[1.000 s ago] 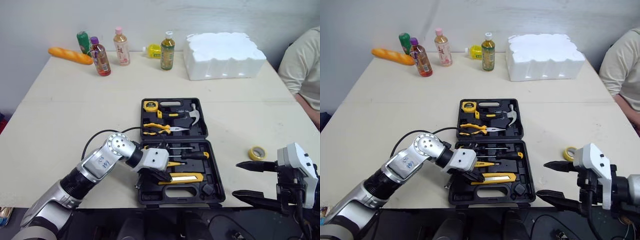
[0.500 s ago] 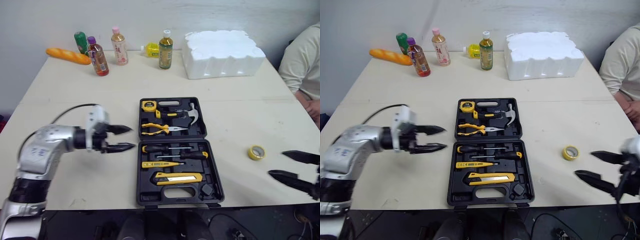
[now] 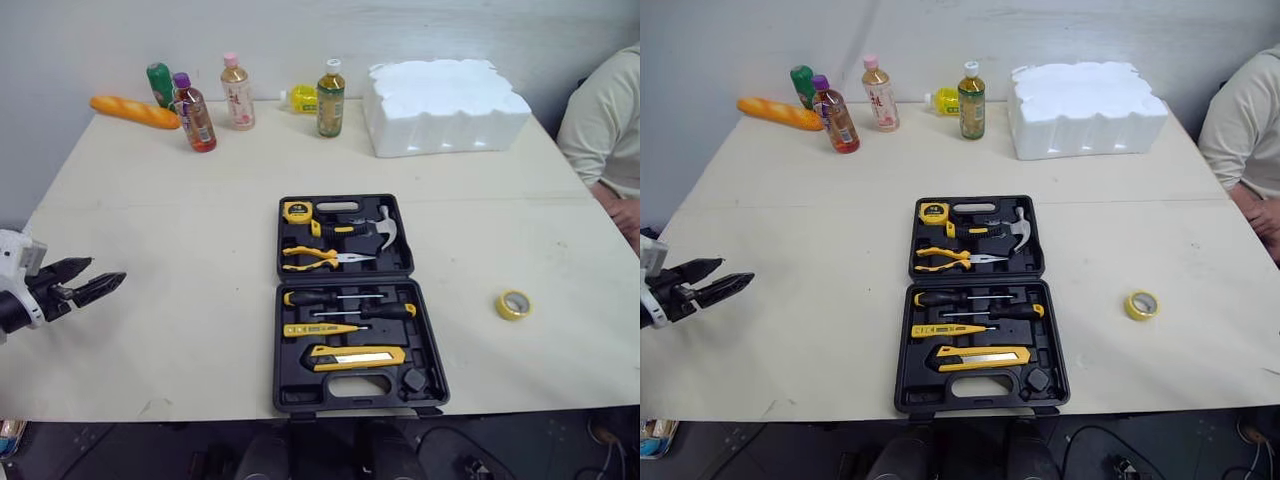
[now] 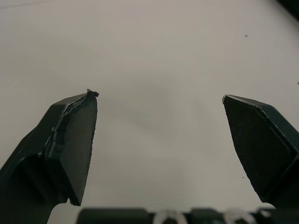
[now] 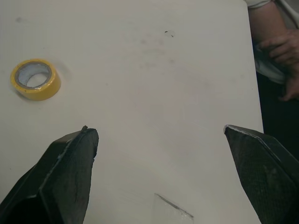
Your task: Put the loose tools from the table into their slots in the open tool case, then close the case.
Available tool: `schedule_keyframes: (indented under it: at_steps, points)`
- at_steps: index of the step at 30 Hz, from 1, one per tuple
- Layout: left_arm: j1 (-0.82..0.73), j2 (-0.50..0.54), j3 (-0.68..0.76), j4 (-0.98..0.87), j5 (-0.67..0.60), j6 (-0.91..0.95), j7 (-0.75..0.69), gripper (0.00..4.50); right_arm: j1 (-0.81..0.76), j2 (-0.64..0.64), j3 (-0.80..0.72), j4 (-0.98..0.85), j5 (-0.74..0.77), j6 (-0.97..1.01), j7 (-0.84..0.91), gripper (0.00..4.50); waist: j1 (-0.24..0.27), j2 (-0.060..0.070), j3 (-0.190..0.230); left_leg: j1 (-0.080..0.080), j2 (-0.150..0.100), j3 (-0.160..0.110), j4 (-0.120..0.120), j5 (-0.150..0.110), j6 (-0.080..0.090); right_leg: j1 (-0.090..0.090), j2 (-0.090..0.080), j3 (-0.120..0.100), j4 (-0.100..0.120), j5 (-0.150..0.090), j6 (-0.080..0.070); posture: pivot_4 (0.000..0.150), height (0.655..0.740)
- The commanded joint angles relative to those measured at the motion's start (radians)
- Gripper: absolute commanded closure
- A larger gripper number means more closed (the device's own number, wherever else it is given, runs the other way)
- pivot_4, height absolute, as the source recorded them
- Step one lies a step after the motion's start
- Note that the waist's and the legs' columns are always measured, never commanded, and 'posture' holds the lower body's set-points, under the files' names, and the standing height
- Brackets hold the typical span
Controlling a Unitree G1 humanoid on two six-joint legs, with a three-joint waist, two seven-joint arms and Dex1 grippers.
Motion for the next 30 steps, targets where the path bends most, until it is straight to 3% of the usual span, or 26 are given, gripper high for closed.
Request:
schedule_keyframes:
  at_steps: [1, 7, 10, 15, 19, 22, 25, 30]
  points:
    - [-0.021, -0.002, -0.024, -0.195, -0.080, 0.042, -0.067, 0.02, -0.056, -0.062, 0.019, -0.061, 0.030, 0.024, 0.029, 0.00, -0.007, 0.000, 0.000, 0.000, 0.000, 0.000, -0.001, 0.000, 0.000, 0.000, 0.000, 0.000, 0.000, 0.001, 0.001, 0.150, 0.7383]
    - [-0.168, -0.034, -0.190, -0.551, -0.267, 0.267, -0.121, 0.02, -0.106, -0.203, 0.205, -0.191, 0.015, 0.029, 0.183, 0.00, -0.009, 0.001, 0.000, -0.002, 0.000, 0.000, -0.005, 0.001, -0.002, -0.003, 0.001, 0.000, -0.002, 0.004, 0.007, 0.150, 0.7383]
    - [-0.235, -0.066, -0.294, -0.680, -0.313, 0.286, -0.172, 0.02, -0.156, -0.275, 0.331, -0.217, 0.005, 0.005, 0.255, 0.00, -0.008, 0.001, 0.000, -0.002, 0.000, 0.001, -0.005, 0.001, -0.003, -0.003, 0.004, 0.000, -0.002, 0.004, 0.008, 0.150, 0.7383]
    - [-0.362, -0.194, -0.464, -0.773, -0.308, 0.295, -0.147, 0.02, -0.344, -0.308, 0.643, -0.184, -0.129, -0.166, 0.249, 0.00, -0.009, 0.001, 0.001, -0.002, 0.000, 0.008, -0.002, 0.004, -0.007, -0.005, 0.011, -0.003, -0.001, 0.004, 0.009, 0.150, 0.7383]
    - [-0.395, -0.268, -0.539, -0.806, -0.282, 0.254, -0.151, 0.02, -0.523, -0.246, 0.826, -0.137, -0.178, -0.139, 0.241, 0.00, -0.012, 0.001, 0.003, -0.002, 0.001, 0.011, 0.005, 0.003, -0.005, -0.005, 0.015, 0.001, 0.002, 0.005, 0.011, 0.150, 0.7383]
    - [-0.397, -0.292, -0.561, -0.802, -0.268, 0.240, -0.150, 0.00, -0.580, -0.217, 0.889, -0.103, -0.212, -0.139, 0.237, 0.81, -0.009, 0.001, 0.003, -0.003, 0.001, 0.011, 0.008, 0.003, -0.005, -0.005, 0.016, 0.002, 0.004, 0.006, 0.011, 0.150, 0.7383]
    - [-0.397, -0.316, -0.587, -0.795, -0.242, 0.198, -0.152, 0.00, -0.614, -0.202, 0.938, -0.089, -0.235, -0.139, 0.251, 2.31, -0.006, 0.001, 0.003, -0.004, 0.001, 0.011, 0.008, 0.003, -0.006, -0.009, 0.016, 0.002, 0.007, 0.005, 0.010, 0.150, 0.7383]
    - [-0.403, -0.339, -0.593, -0.780, -0.229, 0.180, -0.142, 0.00, -0.652, -0.188, 0.978, -0.091, -0.255, -0.129, 0.255, 2.31, -0.007, 0.001, 0.003, -0.004, 0.001, 0.011, 0.009, 0.004, -0.005, -0.010, 0.016, 0.002, 0.010, 0.005, 0.010, 0.150, 0.7383]
